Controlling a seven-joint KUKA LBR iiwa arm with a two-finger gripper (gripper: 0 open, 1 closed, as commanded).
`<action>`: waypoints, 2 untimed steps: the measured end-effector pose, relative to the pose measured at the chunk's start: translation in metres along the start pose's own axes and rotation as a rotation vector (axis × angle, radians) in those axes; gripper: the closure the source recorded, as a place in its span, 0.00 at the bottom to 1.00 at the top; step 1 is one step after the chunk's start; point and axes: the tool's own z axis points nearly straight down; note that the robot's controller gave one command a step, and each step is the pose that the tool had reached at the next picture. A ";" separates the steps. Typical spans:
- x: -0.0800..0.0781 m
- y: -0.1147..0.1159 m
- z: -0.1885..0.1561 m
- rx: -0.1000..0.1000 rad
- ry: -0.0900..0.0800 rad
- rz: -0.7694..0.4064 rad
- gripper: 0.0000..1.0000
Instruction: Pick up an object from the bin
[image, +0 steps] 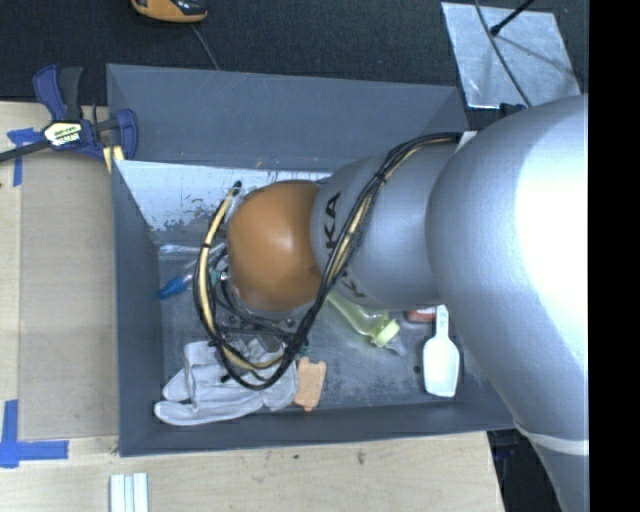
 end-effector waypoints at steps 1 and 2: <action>0.001 0.000 -0.004 0.000 0.001 0.000 1.00; 0.003 0.000 -0.021 0.000 0.007 0.000 1.00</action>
Offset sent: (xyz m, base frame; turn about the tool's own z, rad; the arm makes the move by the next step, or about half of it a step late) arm 0.0000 -0.0001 0.0072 0.0000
